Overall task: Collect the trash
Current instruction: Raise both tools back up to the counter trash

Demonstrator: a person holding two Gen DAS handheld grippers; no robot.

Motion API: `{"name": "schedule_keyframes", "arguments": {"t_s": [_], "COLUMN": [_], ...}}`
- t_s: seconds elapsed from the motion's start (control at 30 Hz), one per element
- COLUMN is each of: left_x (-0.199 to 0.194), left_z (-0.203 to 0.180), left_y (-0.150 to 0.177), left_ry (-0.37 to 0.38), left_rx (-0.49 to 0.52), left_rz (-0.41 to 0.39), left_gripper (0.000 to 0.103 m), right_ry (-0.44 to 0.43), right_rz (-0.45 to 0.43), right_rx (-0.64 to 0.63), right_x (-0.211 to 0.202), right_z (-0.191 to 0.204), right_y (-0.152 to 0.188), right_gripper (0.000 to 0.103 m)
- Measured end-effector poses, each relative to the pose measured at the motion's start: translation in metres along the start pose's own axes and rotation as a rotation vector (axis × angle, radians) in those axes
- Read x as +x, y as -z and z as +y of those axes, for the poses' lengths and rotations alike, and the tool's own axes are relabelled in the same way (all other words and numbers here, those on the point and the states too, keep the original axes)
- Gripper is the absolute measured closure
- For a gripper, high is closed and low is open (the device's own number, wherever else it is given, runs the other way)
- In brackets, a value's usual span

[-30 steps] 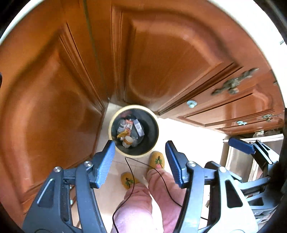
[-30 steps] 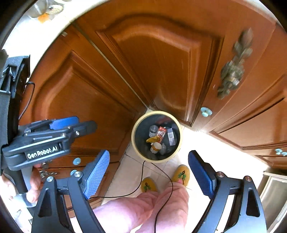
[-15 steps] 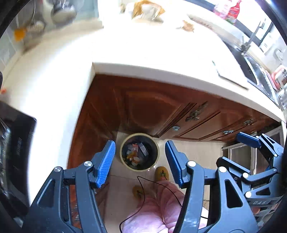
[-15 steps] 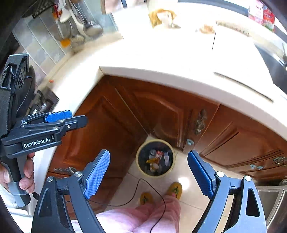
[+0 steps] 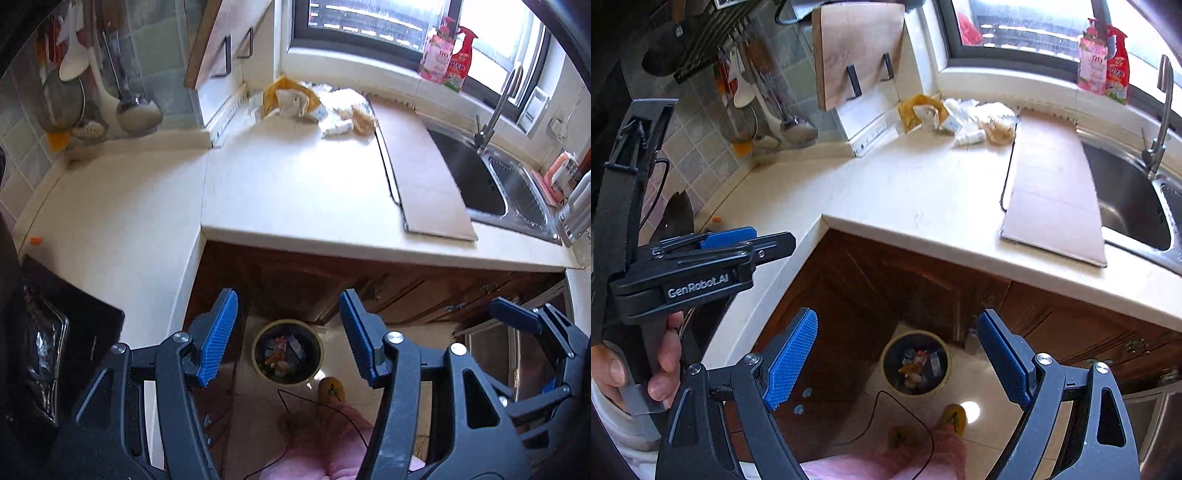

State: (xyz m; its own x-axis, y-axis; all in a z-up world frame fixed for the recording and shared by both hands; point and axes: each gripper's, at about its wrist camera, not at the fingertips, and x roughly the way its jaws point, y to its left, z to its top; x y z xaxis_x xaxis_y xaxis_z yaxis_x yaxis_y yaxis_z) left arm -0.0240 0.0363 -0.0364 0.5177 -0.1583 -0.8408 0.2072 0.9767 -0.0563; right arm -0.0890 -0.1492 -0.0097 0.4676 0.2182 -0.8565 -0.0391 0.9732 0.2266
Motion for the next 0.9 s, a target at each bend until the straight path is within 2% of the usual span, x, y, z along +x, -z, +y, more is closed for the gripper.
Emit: {"name": "schedule_keyframes", "arguments": {"t_s": [0.27,0.5,0.73,0.9], "left_x": [-0.034,-0.062,-0.061,-0.038], "left_z": [-0.018,-0.038,-0.047,-0.044], "left_y": [-0.049,-0.087,-0.109,-0.125], "left_ry": [0.057,0.087,0.075,0.043], "left_rx": [0.005,0.035,0.06,0.062], "left_rz": [-0.086,-0.174,-0.2,-0.199], "left_gripper": [0.047,0.038,0.037,0.037], "right_ry": [0.078,0.127,0.143,0.13], "right_rz": [-0.121,-0.204,-0.215,-0.208], "right_rx": [-0.009,0.022,0.063,0.054], "right_x": [-0.073,-0.116,-0.113,-0.08], "right_z": [0.015,0.007,-0.015,-0.033], "right_y": [-0.033,-0.07,-0.109,-0.143], "right_gripper": [0.013,0.013,0.013,0.013]}}
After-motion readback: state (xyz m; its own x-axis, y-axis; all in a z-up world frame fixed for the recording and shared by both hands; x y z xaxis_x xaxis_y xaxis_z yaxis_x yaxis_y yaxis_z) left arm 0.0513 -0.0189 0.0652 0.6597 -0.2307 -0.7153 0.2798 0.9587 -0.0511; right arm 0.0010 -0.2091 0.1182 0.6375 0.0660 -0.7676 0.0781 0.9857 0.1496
